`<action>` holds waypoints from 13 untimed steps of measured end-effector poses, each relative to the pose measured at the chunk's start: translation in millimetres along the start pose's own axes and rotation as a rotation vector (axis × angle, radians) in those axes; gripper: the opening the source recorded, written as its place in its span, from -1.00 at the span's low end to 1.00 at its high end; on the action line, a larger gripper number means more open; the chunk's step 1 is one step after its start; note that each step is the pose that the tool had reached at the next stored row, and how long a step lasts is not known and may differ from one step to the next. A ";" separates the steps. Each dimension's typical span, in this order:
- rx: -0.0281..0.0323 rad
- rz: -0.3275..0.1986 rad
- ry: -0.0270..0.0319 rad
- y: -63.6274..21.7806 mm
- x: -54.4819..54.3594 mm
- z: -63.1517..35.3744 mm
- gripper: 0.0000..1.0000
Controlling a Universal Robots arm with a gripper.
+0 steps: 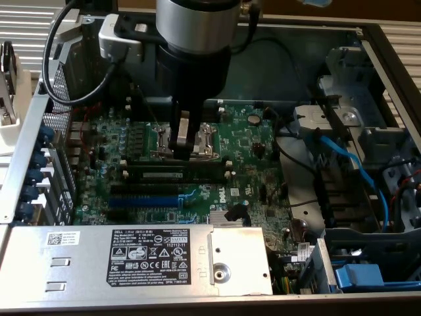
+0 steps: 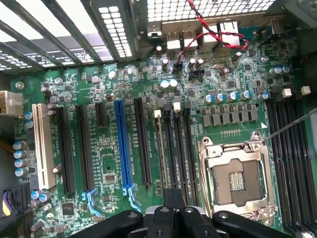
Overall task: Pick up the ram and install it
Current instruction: 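Press down the ram until it locks into place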
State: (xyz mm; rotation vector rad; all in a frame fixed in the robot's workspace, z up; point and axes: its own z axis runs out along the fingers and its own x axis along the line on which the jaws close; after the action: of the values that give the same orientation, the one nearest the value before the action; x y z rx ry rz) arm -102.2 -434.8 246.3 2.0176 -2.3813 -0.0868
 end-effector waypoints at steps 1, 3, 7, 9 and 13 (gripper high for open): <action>0.0003 0.015 -0.0009 0.0 0.0 0.0 -0.80; 0.0008 0.041 -0.0022 0.0 0.0 0.0 -0.80; 0.0022 0.092 -0.0030 -0.1 0.0 0.1 -0.80; 0.0030 0.118 -0.0028 0.0 0.0 0.1 -0.80; 0.0051 0.162 -0.0002 0.0 0.0 0.3 -0.80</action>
State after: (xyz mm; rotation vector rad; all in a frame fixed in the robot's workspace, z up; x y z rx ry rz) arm -102.2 -434.8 246.1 1.8181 -2.5360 -0.0782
